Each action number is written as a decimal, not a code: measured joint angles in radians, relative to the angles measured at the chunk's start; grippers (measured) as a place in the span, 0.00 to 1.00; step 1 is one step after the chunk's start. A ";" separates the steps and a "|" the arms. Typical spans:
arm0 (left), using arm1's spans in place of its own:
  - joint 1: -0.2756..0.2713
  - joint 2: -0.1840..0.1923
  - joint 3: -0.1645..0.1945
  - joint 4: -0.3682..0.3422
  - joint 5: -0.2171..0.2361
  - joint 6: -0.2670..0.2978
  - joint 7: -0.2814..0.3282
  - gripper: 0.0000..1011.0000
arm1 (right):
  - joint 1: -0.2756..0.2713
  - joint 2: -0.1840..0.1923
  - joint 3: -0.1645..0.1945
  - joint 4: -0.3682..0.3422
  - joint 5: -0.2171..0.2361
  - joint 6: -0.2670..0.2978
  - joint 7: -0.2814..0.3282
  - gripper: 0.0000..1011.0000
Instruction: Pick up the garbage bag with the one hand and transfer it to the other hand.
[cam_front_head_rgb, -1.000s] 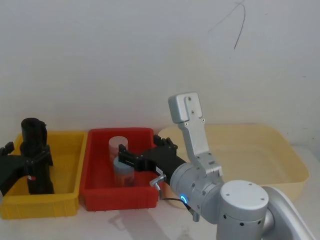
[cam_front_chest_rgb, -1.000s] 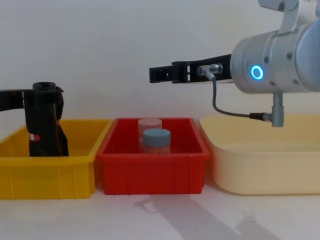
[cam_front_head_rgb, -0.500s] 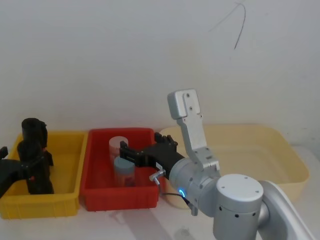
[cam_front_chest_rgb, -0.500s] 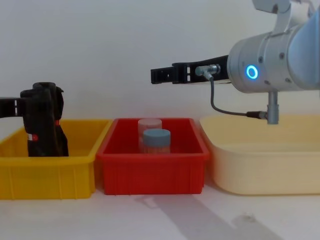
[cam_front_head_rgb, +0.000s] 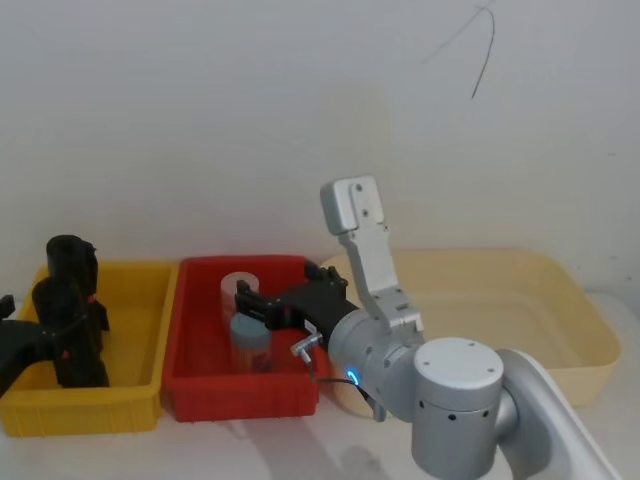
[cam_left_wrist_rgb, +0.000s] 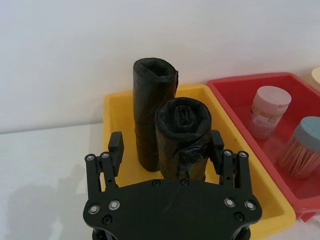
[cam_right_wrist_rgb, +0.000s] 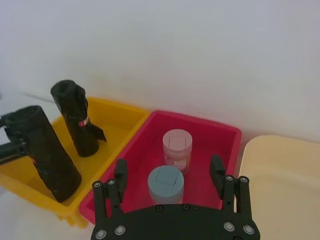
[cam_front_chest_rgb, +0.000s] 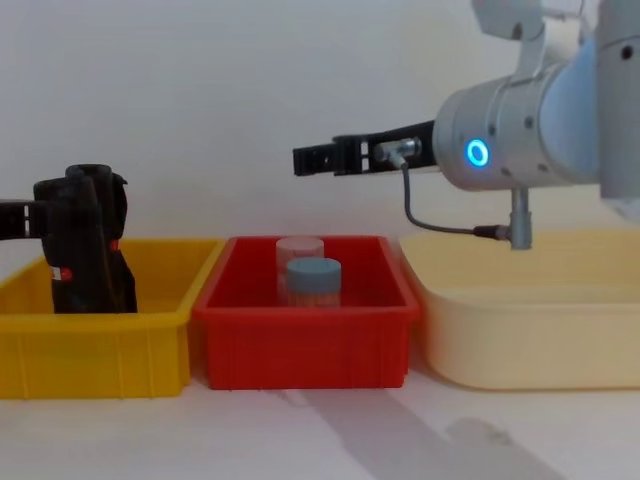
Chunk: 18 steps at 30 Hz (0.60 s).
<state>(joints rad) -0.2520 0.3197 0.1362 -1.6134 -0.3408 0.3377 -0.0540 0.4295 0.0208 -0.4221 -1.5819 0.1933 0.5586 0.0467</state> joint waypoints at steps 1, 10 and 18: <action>0.000 0.000 0.000 0.000 0.000 0.000 0.000 0.99 | 0.006 -0.001 -0.003 0.013 -0.003 0.000 0.002 0.99; 0.001 0.000 -0.001 0.001 0.002 0.001 0.001 0.99 | 0.046 -0.008 -0.017 0.101 -0.023 0.003 0.018 0.99; 0.001 0.000 -0.001 0.002 0.003 0.002 0.002 0.99 | 0.094 -0.022 -0.025 0.198 -0.037 -0.001 0.032 0.99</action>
<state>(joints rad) -0.2513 0.3201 0.1350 -1.6116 -0.3382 0.3393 -0.0523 0.5231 -0.0011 -0.4472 -1.3838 0.1566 0.5581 0.0788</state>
